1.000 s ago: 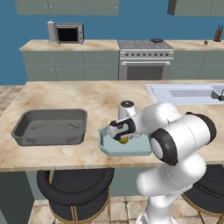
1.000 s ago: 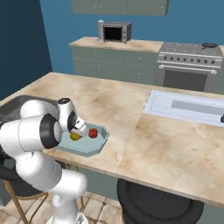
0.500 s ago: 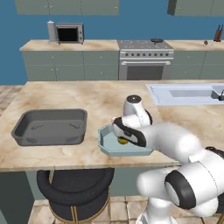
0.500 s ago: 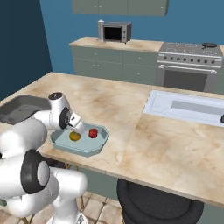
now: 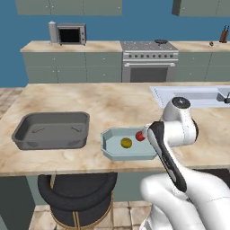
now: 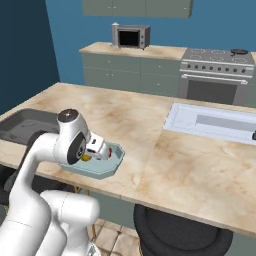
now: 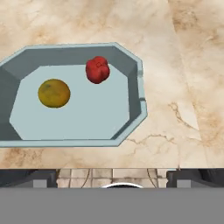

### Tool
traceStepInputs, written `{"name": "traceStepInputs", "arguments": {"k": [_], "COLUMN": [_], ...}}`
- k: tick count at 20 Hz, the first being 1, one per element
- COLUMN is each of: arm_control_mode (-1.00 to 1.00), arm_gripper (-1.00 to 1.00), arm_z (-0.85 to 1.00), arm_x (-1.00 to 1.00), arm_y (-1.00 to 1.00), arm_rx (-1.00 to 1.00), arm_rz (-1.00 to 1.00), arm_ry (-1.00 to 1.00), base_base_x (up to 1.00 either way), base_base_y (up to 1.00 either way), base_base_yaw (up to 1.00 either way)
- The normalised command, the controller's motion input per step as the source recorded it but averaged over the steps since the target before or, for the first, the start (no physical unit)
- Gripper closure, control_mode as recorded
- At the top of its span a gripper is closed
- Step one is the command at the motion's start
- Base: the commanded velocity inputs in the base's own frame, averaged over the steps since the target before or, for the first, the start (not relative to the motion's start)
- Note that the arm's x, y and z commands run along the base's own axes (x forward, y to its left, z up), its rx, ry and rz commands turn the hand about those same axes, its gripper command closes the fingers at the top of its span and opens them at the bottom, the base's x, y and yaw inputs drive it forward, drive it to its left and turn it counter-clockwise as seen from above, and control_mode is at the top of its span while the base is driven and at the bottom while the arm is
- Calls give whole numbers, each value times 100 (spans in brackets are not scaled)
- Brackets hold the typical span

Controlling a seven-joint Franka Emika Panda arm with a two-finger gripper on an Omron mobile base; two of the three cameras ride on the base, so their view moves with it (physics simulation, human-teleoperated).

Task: Place the cold items (bell pepper and orange) from the fridge in one tupperware on the dining counter. Place the warm items (kebab skewer and hot dog) in the stove area in another tupperware.

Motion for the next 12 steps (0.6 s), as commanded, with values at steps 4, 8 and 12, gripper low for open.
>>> {"name": "traceStepInputs", "arguments": {"k": [4, 8, 12], "arm_control_mode": [-100, -100, 100], "arm_gripper": [-100, -100, -100], "arm_z": [23, 0, 0], "arm_x": [-71, -11, 0], "arm_y": [-78, -9, 0], "arm_rx": [2, 1, 0], "arm_rz": [14, 0, 0], "arm_ry": [10, 7, 0], "base_base_x": [0, 0, 0], "base_base_y": [0, 0, 0], "base_base_yaw": [0, 0, 0]}}
